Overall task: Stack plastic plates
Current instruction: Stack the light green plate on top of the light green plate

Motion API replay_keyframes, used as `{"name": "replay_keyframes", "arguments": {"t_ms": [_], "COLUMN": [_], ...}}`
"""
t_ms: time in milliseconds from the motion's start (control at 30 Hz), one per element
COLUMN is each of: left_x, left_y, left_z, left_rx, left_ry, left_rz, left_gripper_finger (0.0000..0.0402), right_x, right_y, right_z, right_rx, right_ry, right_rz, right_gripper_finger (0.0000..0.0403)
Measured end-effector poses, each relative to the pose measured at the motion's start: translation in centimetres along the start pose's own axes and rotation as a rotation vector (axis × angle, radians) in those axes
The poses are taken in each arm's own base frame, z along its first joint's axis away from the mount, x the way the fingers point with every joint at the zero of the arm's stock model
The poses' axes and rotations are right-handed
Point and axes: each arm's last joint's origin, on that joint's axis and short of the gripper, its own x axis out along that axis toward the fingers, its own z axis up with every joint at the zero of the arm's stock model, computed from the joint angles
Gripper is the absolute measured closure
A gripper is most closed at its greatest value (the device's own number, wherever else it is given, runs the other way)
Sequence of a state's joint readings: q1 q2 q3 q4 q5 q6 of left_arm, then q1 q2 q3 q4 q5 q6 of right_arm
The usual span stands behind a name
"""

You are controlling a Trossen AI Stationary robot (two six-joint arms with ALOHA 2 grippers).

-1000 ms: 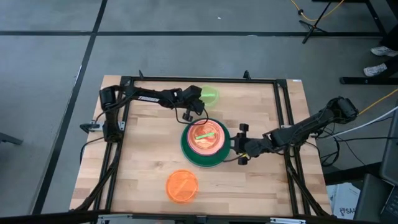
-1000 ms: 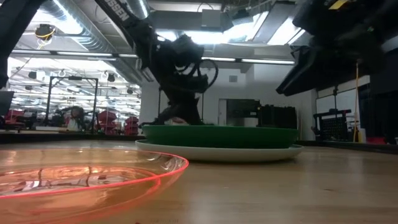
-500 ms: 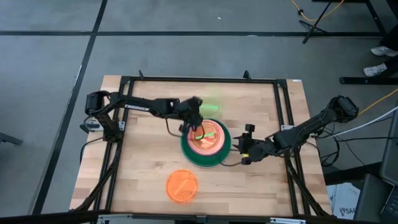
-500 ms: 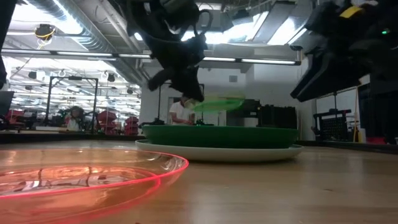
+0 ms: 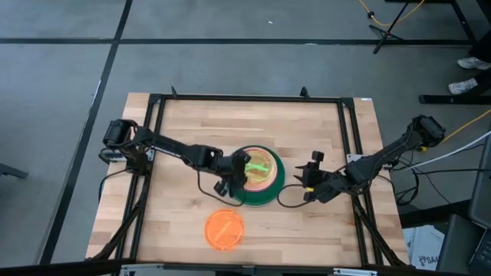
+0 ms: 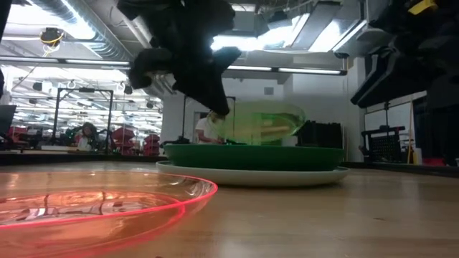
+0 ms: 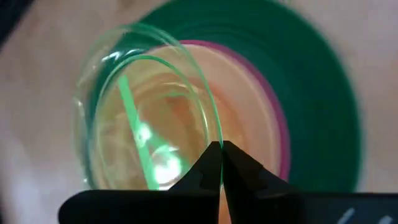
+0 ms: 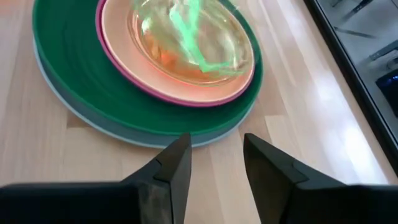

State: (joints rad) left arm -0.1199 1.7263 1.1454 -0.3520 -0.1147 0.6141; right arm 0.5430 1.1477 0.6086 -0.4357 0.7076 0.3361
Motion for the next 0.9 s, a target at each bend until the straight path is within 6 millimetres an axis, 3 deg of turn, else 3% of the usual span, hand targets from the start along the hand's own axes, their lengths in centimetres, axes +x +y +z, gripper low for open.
{"name": "replay_keyframes", "arguments": {"t_ms": [133, 333, 467, 900], "left_x": [0.9, 2.6, 2.7, 2.2], "left_y": [-1.2, -1.4, -1.2, -1.3], "left_z": [0.2, -0.6, -0.6, -0.2], "left_rx": [0.021, 0.022, 0.022, -0.145], "left_ry": [0.029, 0.097, 0.120, 0.107], "left_rz": [-0.028, -0.028, 0.018, 0.059], "left_gripper_finger": [0.0400, 0.0396, 0.0388, 0.0304], "right_x": [0.0, 0.0, 0.0, 0.0], "right_y": [0.0, 0.0, 0.0, 0.0], "right_z": [-0.1, -0.1, -0.1, -0.1], "right_rx": [0.001, 0.008, 0.009, 0.009], "right_ry": [0.008, 0.008, 0.008, 0.007], "right_rz": [-0.003, -0.003, -0.003, -0.002], "right_gripper_finger": [0.0265, 0.0265, 0.0265, 0.0265]}}
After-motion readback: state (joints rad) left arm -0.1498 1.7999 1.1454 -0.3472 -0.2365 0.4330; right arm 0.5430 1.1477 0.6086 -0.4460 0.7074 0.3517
